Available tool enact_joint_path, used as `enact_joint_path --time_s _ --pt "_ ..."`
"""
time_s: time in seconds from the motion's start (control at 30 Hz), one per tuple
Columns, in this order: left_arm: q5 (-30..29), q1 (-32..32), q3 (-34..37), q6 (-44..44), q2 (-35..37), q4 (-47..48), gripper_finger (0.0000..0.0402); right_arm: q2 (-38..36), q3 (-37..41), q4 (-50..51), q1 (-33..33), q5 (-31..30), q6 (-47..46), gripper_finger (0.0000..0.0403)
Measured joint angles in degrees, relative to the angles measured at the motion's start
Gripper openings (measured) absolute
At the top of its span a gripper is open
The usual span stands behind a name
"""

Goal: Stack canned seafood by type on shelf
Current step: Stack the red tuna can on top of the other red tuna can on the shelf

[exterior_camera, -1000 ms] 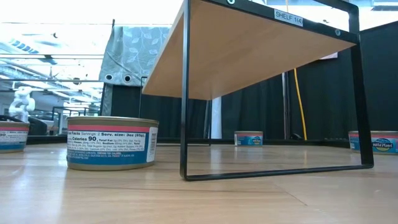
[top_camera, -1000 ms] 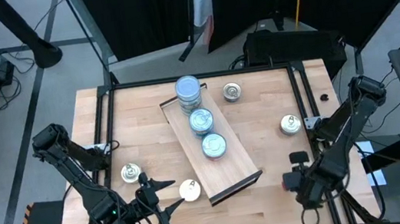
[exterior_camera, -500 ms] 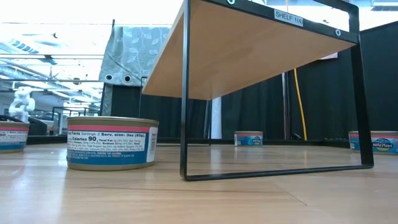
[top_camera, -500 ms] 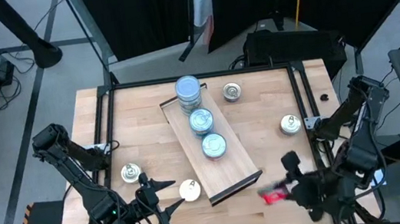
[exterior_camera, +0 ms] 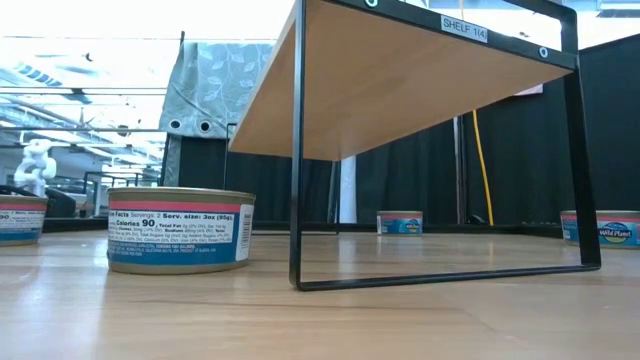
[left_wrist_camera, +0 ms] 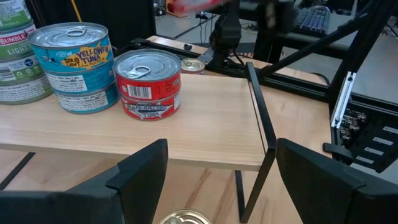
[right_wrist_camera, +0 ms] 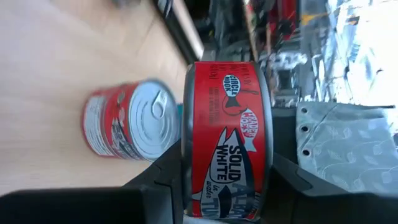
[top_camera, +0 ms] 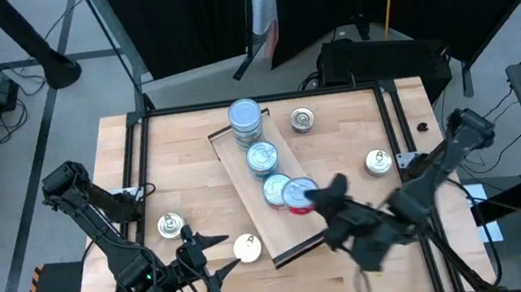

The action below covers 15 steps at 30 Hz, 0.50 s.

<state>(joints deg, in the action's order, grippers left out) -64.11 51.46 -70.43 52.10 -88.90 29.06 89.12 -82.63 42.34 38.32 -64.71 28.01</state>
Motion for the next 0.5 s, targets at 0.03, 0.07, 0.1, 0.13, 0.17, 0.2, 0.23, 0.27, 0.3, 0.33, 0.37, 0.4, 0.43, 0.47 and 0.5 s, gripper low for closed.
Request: enact_joint_path --time_s 0.03,0.07,0.1,0.13,0.17,0.2,0.23,0.27,0.3,0.33,0.37,0.4,0.43,0.47,0.5 --pt "-0.19 0.0 0.0 0.0 0.0 0.0 0.0297 0.87 0.0 -0.06 -1.34 0.67 0.63 0.0129" --pt "-0.31 0.0 0.0 0.0 0.0 0.0 0.0297 1.66 0.02 -0.08 -2.57 1.23 1.02 0.0129" --pt "-0.35 0.0 0.0 0.0 0.0 -0.02 0.0297 2.48 0.02 -0.06 -3.62 1.77 1.24 0.0129" --pt "-0.38 0.0 0.0 0.0 0.0 0.02 0.0297 3.15 0.02 -0.08 -4.56 2.26 1.5 0.0129" --pt "-0.39 0.0 0.0 0.0 0.0 0.0 0.0297 3.85 0.02 -0.1 -5.28 2.46 1.85 0.0129" --pt "-0.41 0.0 0.0 0.0 0.0 0.02 0.0297 4.5 0.02 -0.17 -6.08 2.94 2.43 0.0129" --pt "-0.43 0.0 0.0 -0.04 0.0 0.02 0.0297 5.1 0.02 -0.32 -6.76 3.53 3.03 0.0129" --pt "-0.43 0.0 0.0 -0.19 0.0 0.04 0.0297 5.76 0.02 -0.67 -7.29 3.64 3.58 0.0129" --pt "-0.43 0.0 0.0 -0.46 0.0 0.08 0.0297 6.33 0.02 -1.14 -7.84 3.7 4.18 0.0129" --pt "-0.43 0.0 0.0 -0.48 0.0 0.17 0.0297 6.83 0.02 -1.54 -8.22 3.73 4.67 0.0129" --pt "-0.43 0.0 0.0 -0.48 0.0 0.34 0.0297 7.2 0.02 -1.89 -8.54 3.7 5.28 0.0129" --pt "-0.43 0.0 0.0 -0.48 0.0 0.39 0.0297 7.45 0.02 -2.26 -8.85 3.67 5.8 0.0129" --pt "-0.43 0.0 0.0 -0.5 0.0 0.39 0.0297 7.55 0.02 -2.37 -9.13 3.64 6.07 0.0129" --pt "-0.43 0.0 0.0 -0.5 0.0 0.39 0.0297 7.65 0.02 -2.36 -9.32 3.65 6.16 0.013" --pt "-0.43 0.0 0.0 -0.5 0.0 0.39 0.0297 7.68 0.02 -2.4 -9.59 3.7 6.14 0.0131"
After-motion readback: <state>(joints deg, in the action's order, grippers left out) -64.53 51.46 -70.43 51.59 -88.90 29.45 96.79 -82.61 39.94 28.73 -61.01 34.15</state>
